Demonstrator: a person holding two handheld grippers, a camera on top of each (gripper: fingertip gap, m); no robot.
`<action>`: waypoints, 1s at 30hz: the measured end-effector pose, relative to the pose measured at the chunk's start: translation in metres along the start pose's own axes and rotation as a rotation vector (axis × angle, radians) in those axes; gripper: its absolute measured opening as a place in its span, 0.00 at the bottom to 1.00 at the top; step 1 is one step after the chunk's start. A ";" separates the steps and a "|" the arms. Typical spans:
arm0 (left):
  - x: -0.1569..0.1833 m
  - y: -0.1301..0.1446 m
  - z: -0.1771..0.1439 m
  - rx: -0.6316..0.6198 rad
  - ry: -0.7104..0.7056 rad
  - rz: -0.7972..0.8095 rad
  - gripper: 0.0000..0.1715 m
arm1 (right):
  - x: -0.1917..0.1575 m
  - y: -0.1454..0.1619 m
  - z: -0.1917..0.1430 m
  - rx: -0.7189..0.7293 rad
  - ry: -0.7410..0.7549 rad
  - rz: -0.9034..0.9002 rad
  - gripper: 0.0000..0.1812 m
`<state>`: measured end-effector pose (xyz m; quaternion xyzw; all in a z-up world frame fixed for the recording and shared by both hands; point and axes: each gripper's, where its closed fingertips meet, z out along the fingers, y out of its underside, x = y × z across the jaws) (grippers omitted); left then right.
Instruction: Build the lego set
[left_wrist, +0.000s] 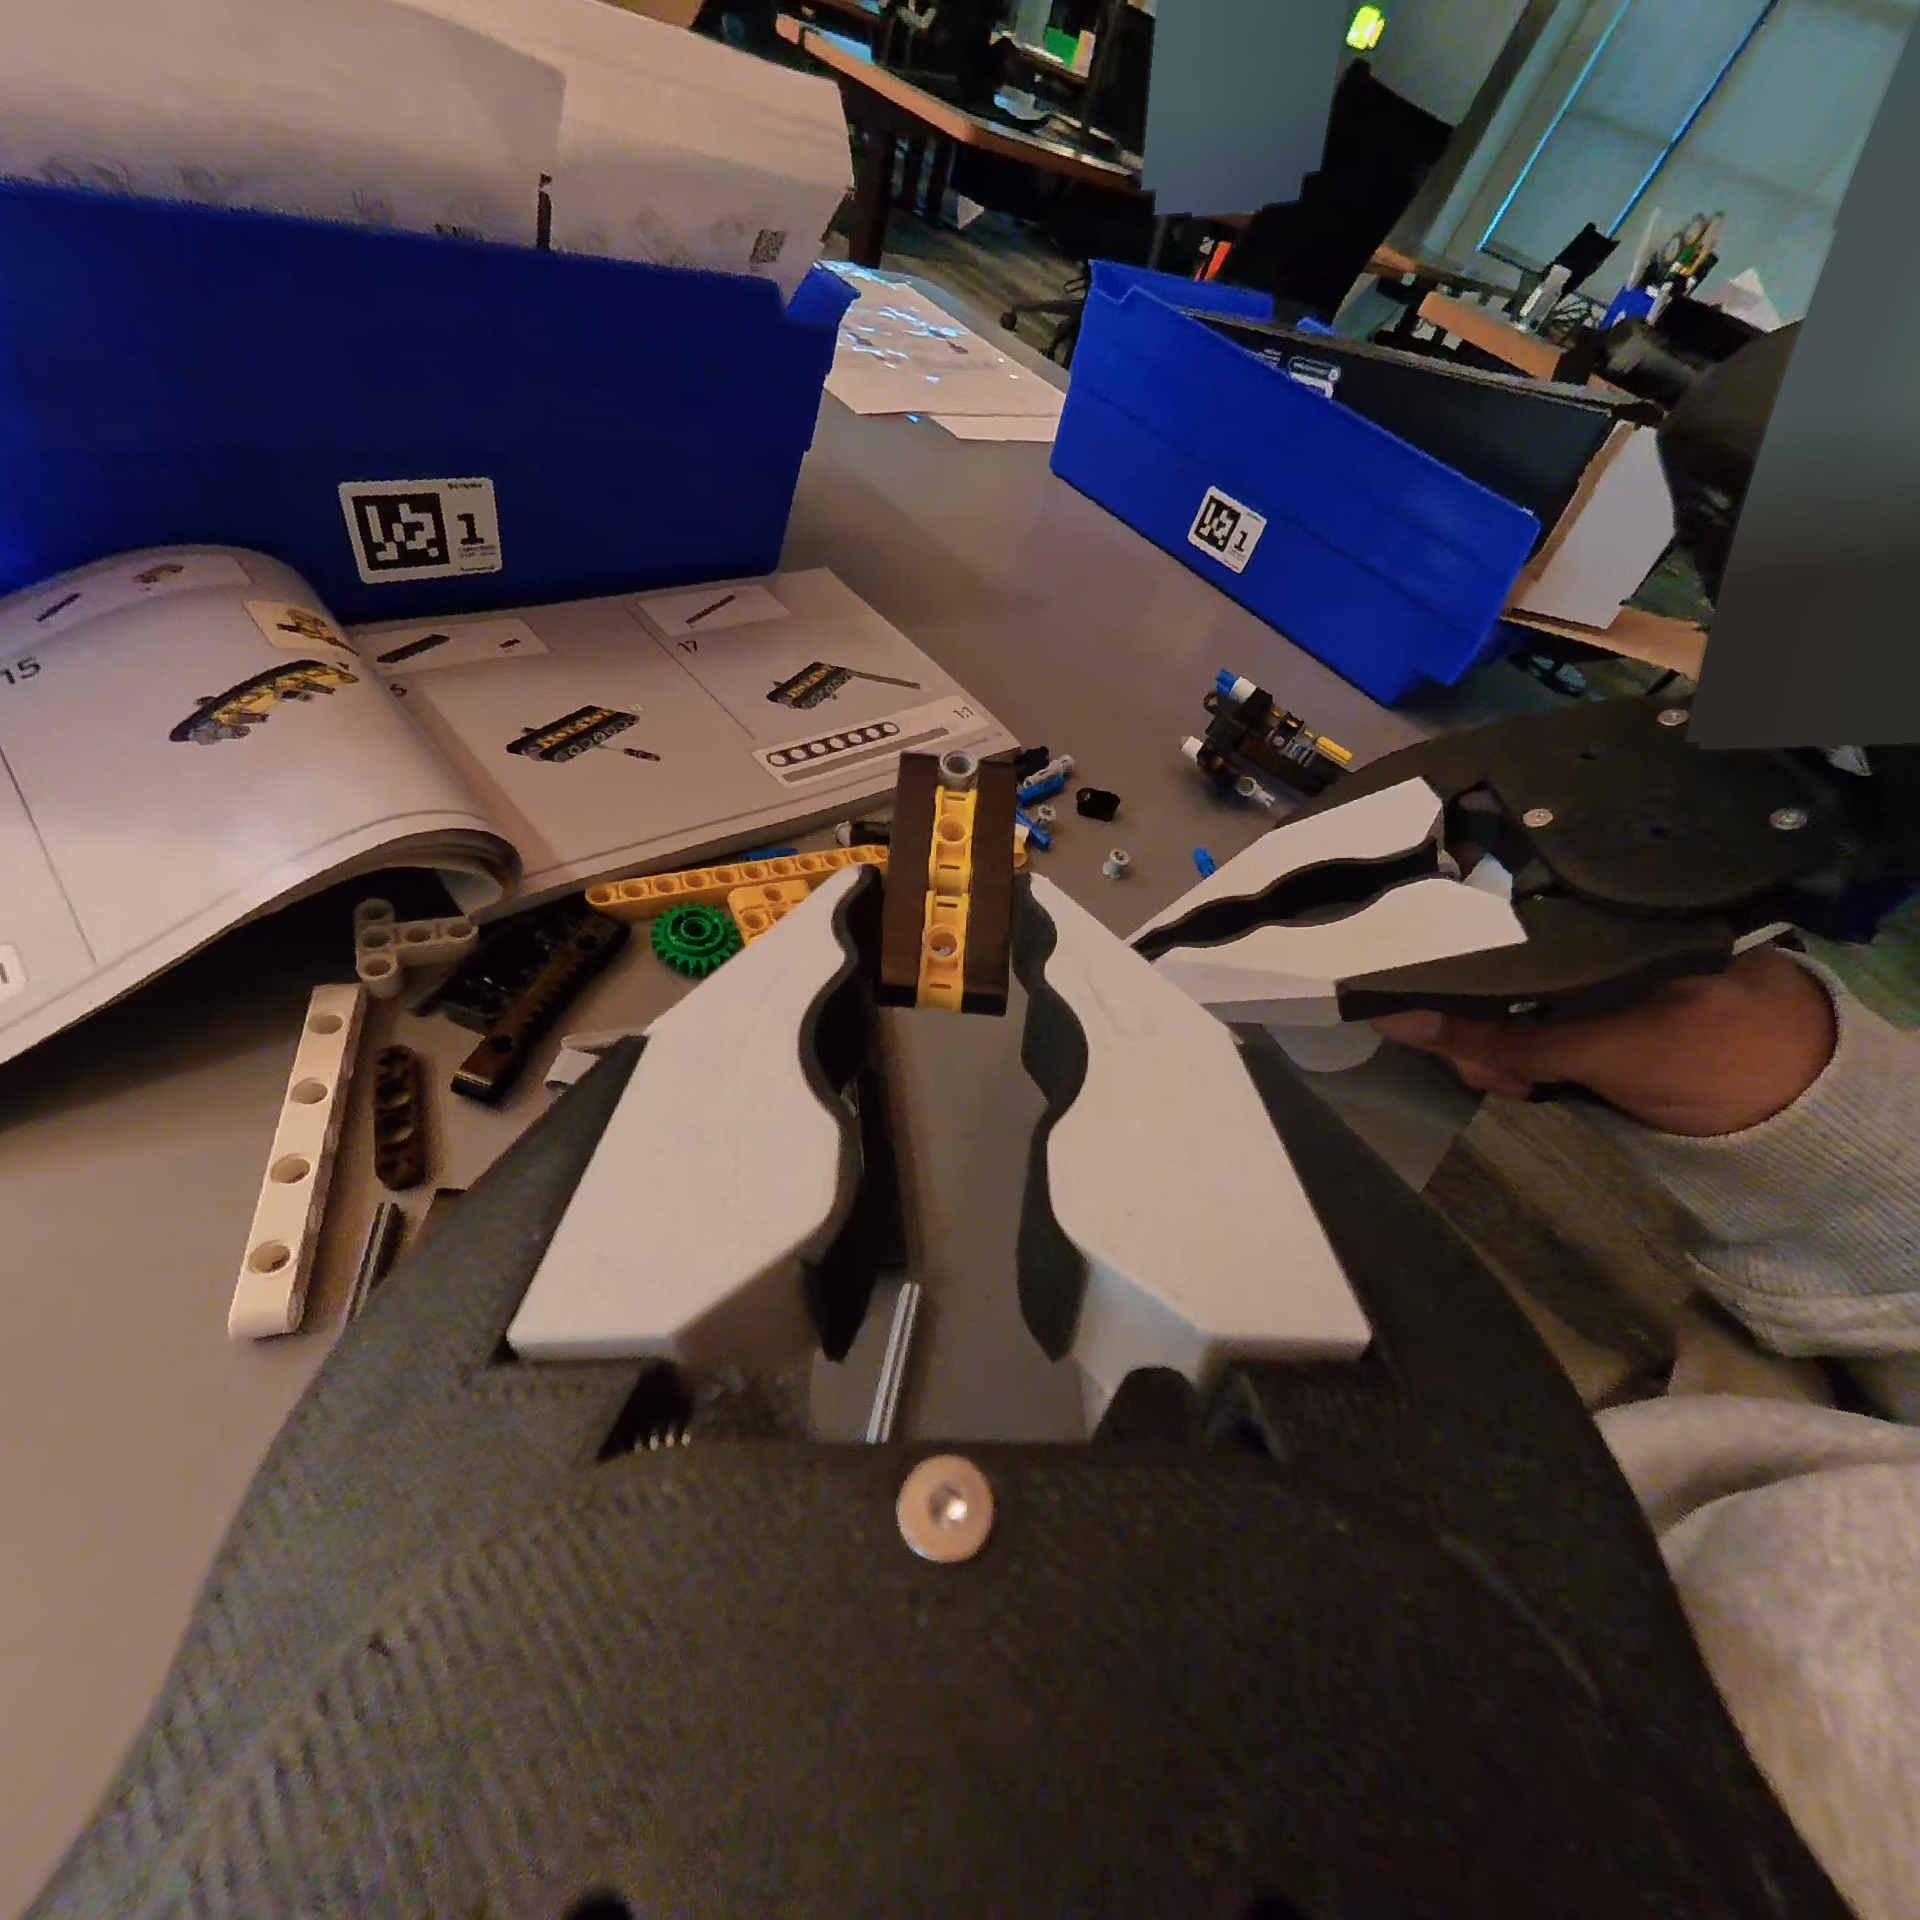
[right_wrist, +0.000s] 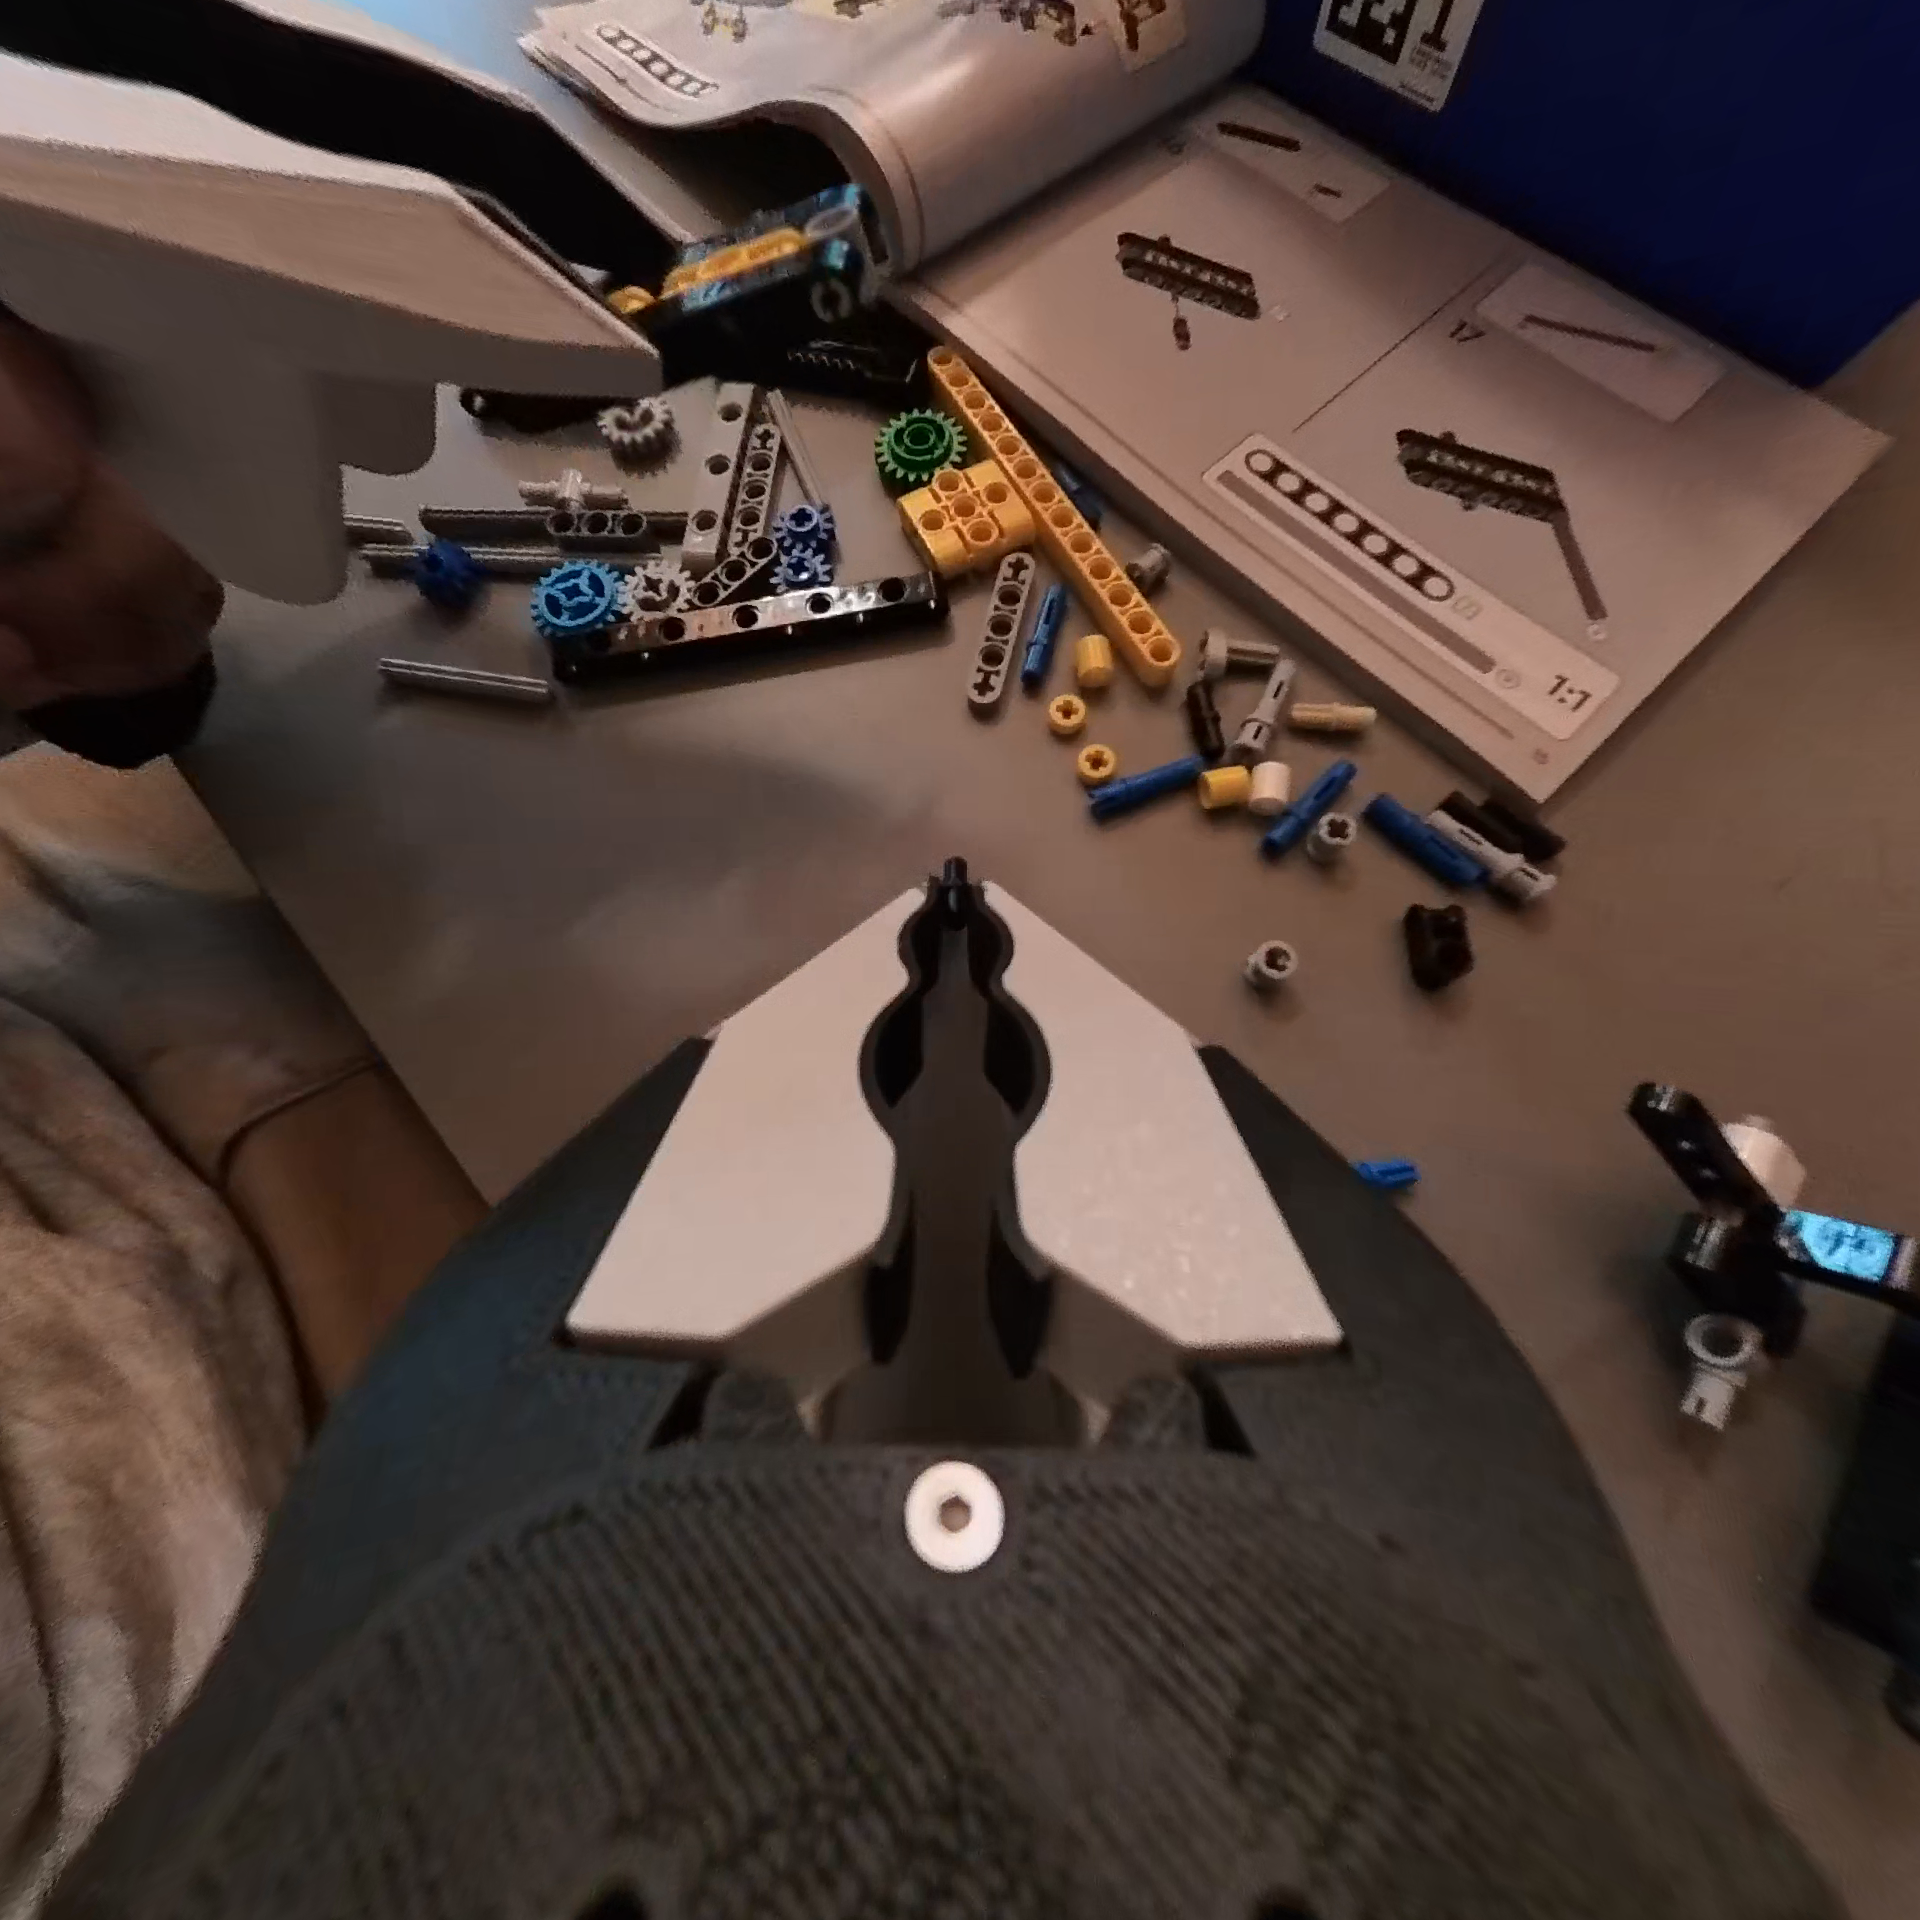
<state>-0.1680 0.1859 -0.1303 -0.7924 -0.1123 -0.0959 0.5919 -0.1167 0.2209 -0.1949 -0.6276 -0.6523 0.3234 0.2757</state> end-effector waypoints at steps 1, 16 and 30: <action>0.001 0.000 0.000 0.000 0.002 0.001 0.14 | 0.000 0.000 0.000 -0.002 0.005 -0.002 0.02; 0.039 0.007 0.003 -0.001 0.080 0.206 0.14 | -0.016 -0.062 -0.037 0.429 -0.309 0.379 0.21; 0.087 0.014 -0.012 -0.135 0.669 -0.344 0.23 | -0.027 -0.061 -0.063 0.401 -0.765 0.536 0.03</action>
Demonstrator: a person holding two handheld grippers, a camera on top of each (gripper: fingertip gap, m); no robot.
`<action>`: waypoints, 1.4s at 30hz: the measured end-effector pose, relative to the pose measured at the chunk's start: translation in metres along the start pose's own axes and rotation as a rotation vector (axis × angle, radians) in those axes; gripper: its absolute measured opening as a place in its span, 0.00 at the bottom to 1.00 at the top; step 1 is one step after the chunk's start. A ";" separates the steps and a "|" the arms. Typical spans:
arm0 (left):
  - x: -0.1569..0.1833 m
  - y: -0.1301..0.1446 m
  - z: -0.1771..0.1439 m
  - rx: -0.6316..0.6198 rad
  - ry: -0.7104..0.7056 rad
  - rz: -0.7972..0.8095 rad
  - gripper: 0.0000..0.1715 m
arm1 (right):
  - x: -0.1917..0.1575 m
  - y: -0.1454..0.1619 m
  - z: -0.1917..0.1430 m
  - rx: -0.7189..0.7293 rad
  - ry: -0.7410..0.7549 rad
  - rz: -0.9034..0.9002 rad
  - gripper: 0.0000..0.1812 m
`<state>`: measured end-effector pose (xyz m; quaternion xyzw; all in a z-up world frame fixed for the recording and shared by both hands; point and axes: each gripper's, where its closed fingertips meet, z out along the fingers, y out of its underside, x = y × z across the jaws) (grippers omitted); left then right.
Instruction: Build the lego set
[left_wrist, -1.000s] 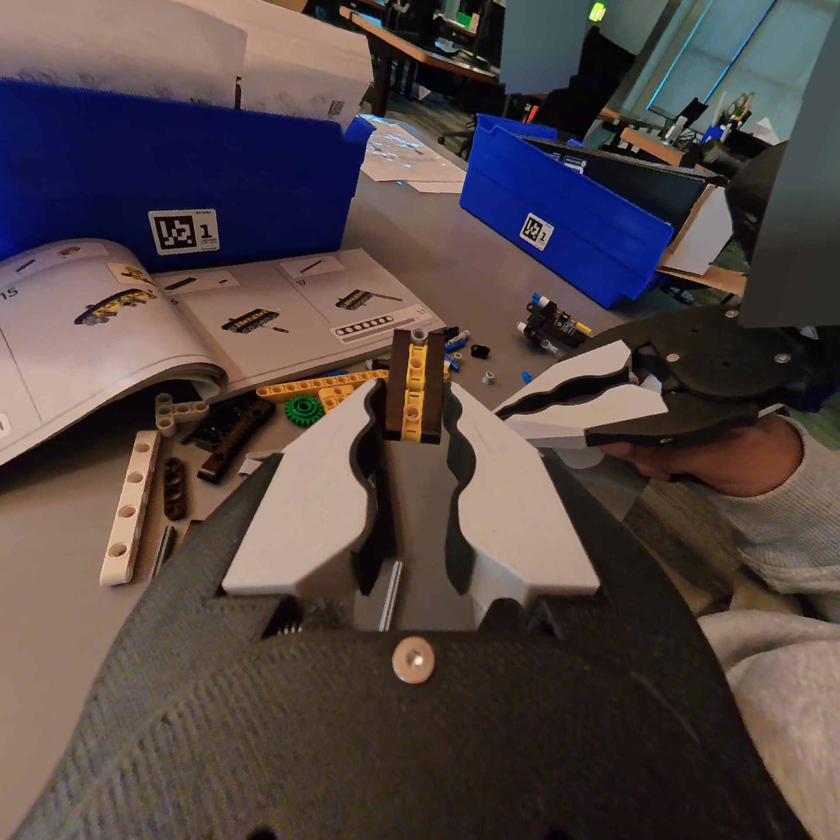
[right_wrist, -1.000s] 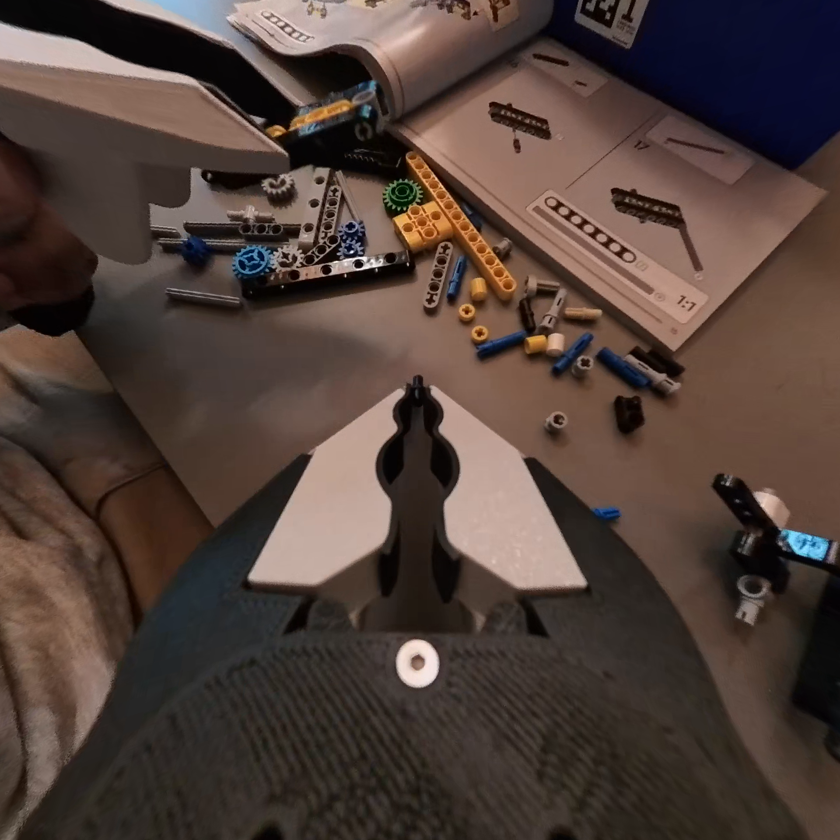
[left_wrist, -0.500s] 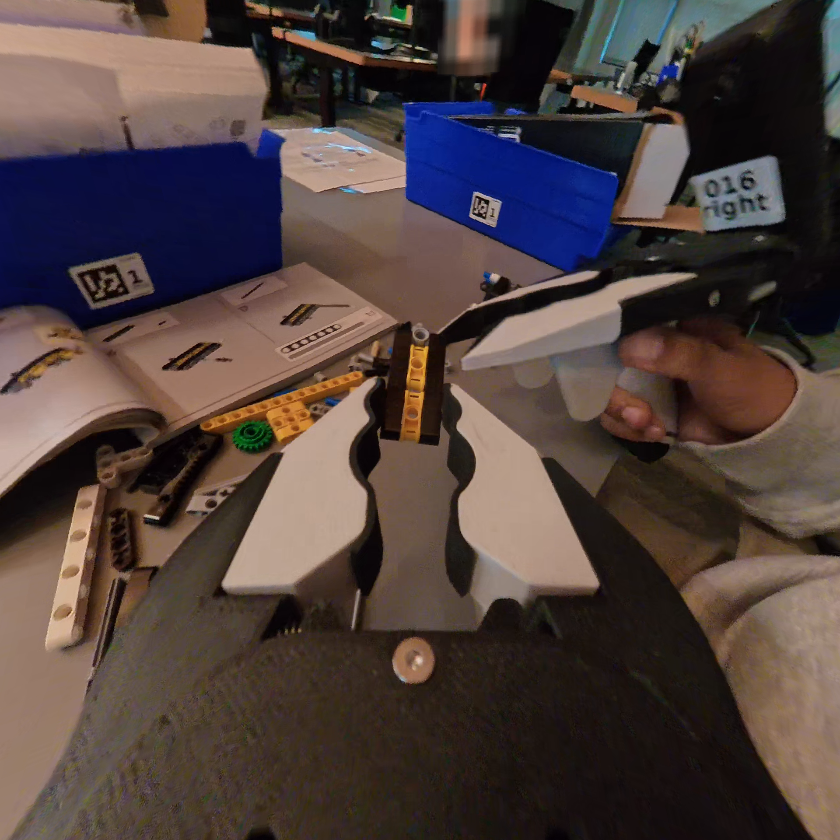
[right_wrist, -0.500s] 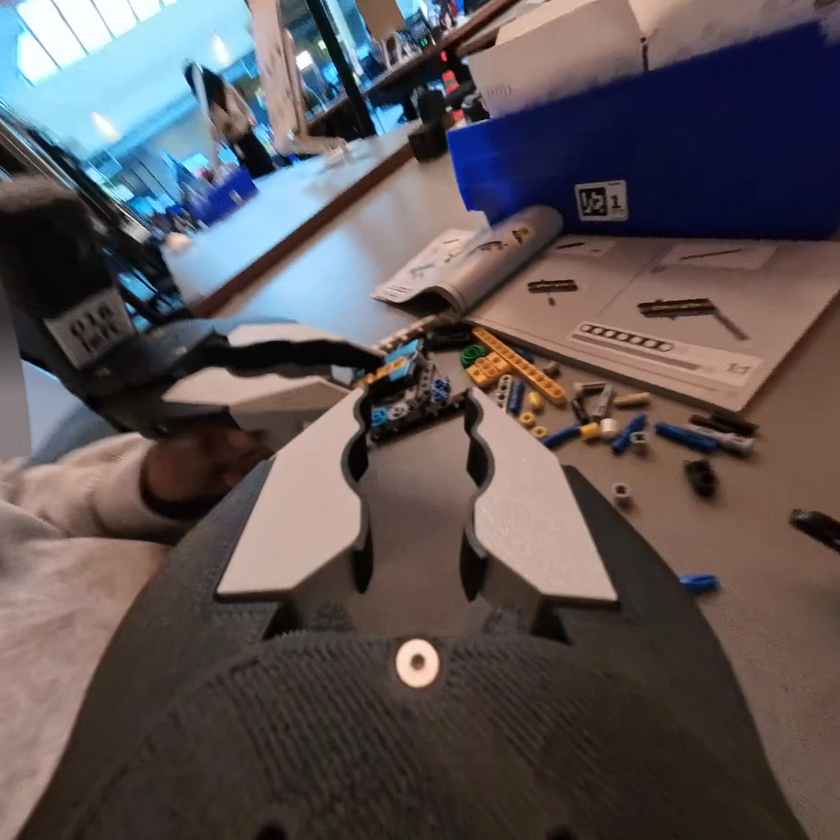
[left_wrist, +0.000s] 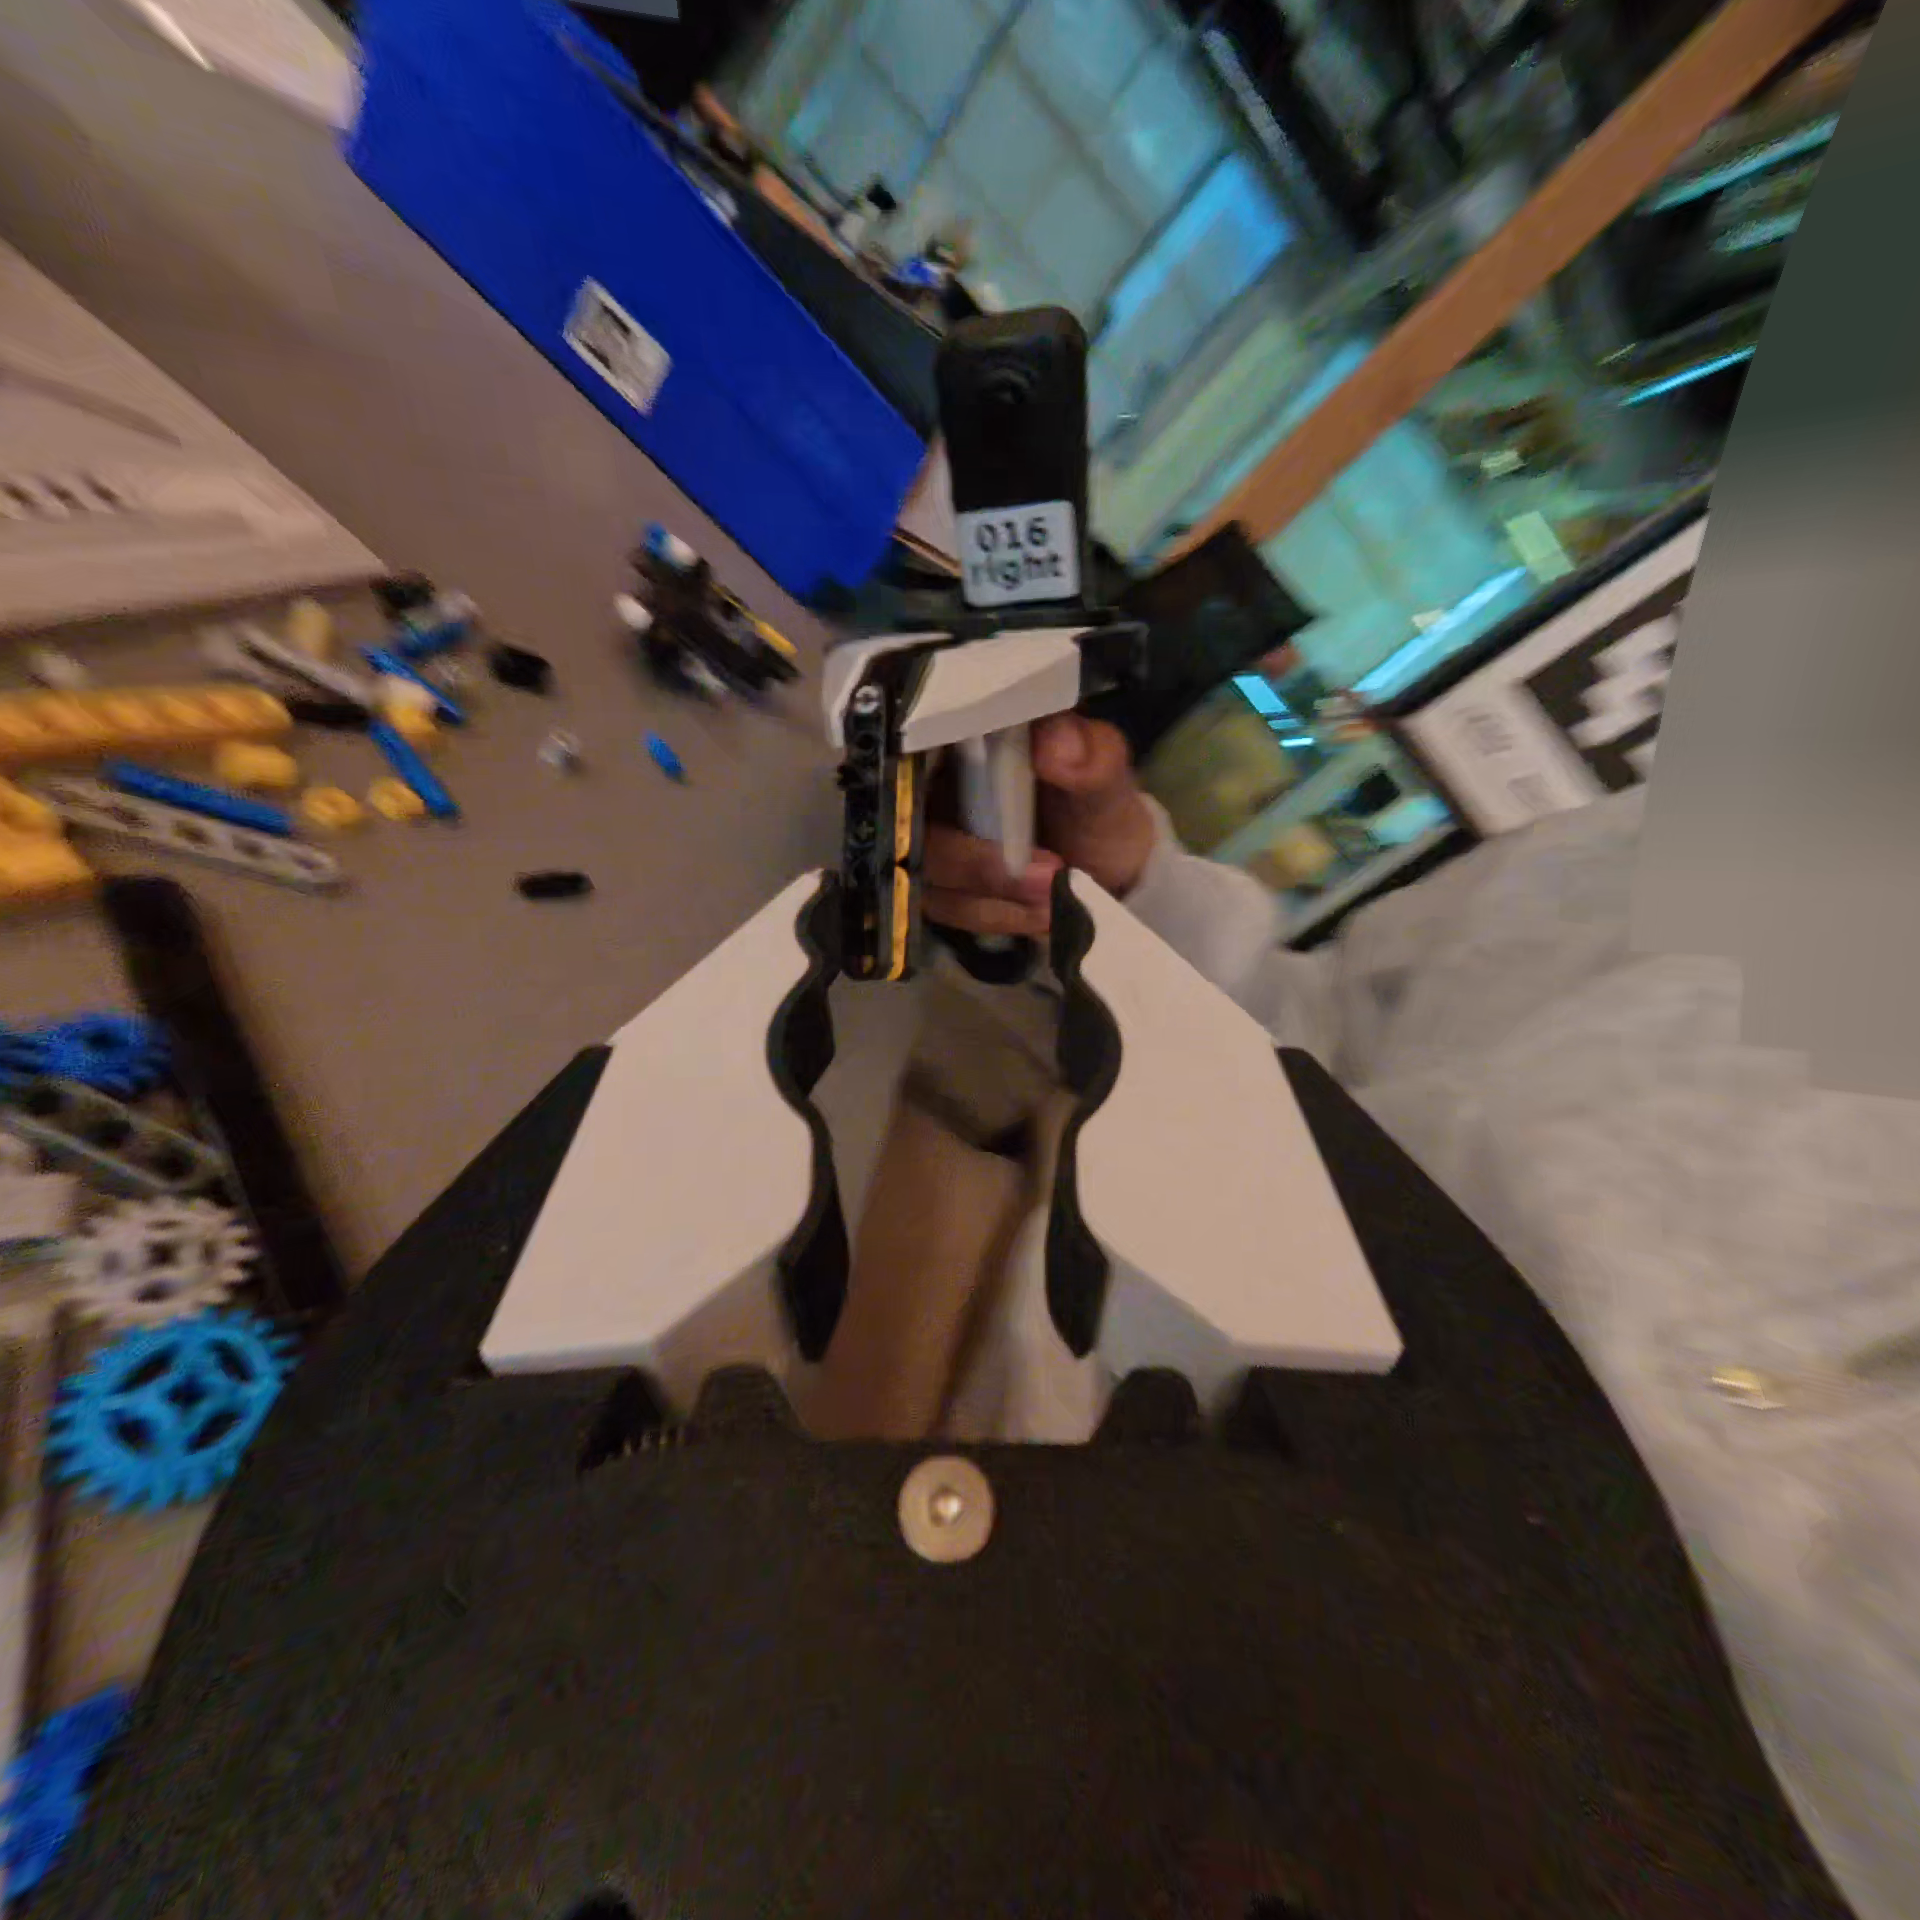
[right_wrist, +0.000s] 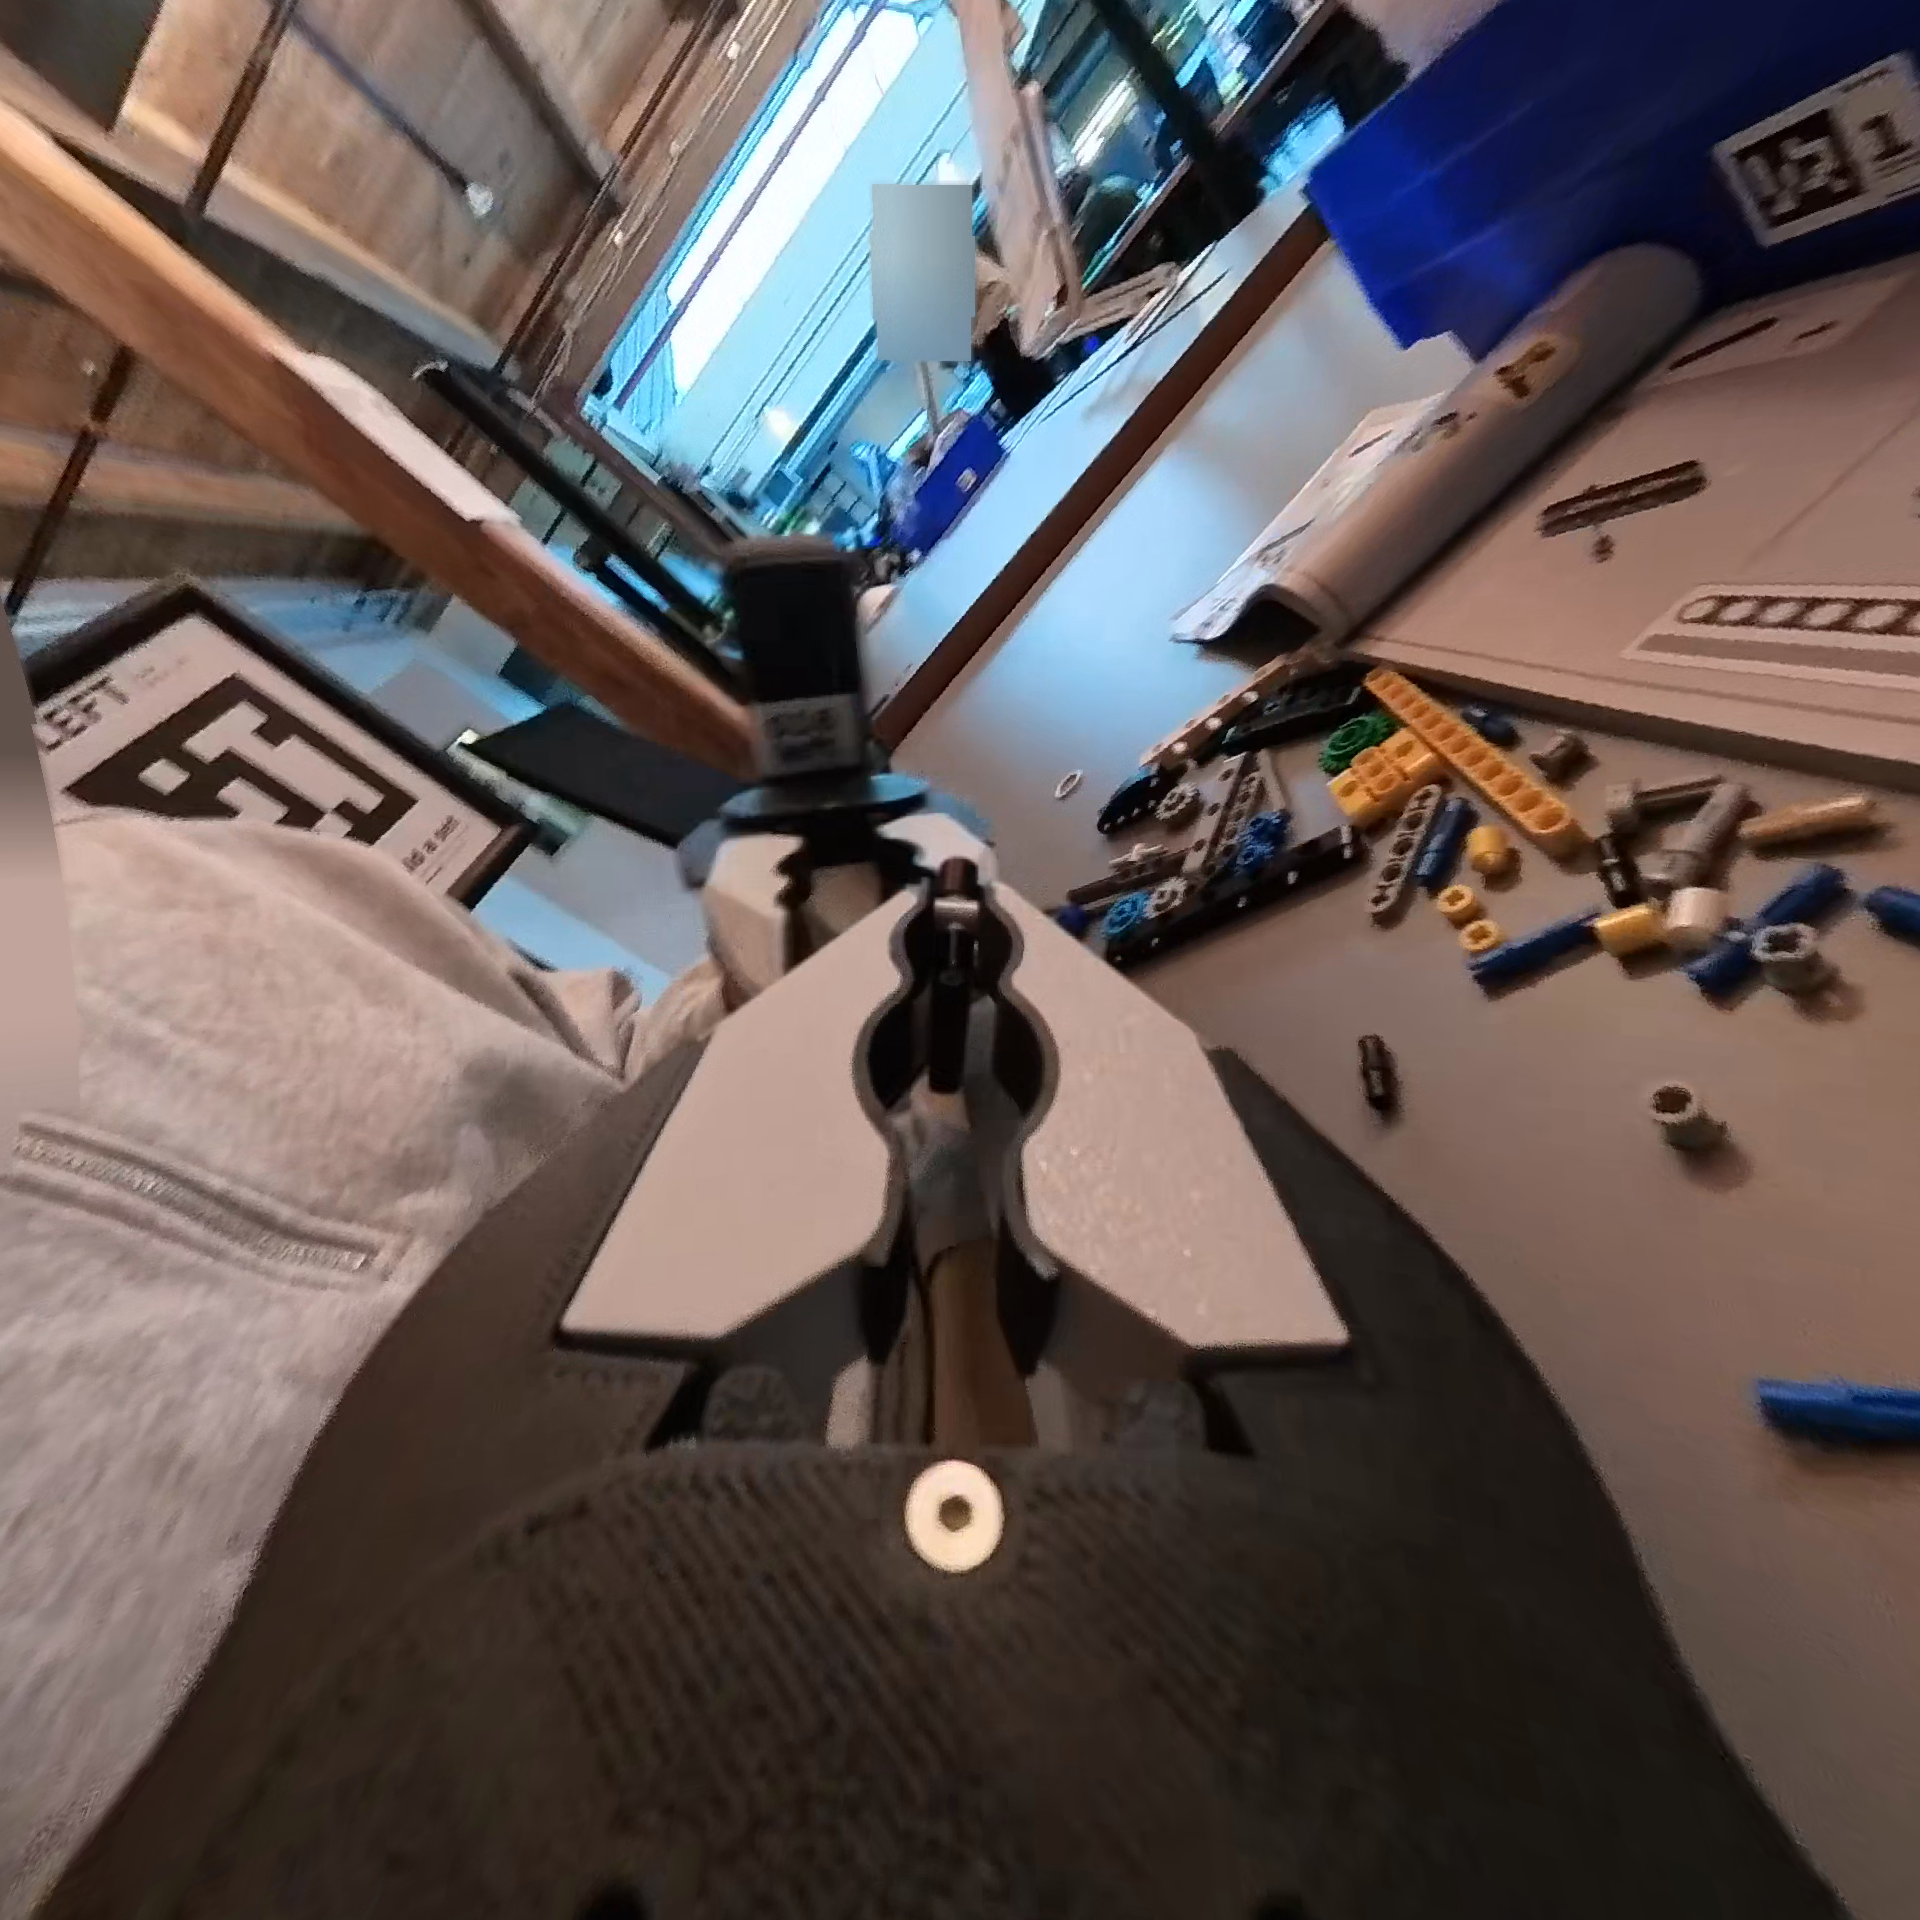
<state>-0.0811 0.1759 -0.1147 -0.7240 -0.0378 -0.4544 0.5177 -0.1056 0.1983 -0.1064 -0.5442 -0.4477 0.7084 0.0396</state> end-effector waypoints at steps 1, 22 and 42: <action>0.003 0.002 -0.001 -0.018 0.065 -0.087 0.20 | -0.005 0.002 0.000 -0.018 -0.032 -0.004 0.03; -0.026 -0.035 -0.035 0.203 0.071 -0.260 0.04 | 0.067 0.013 -0.024 -0.302 0.643 -0.658 0.11; -0.031 -0.035 -0.037 0.214 0.096 -0.306 0.04 | 0.064 0.027 -0.001 -0.318 0.541 -0.517 0.02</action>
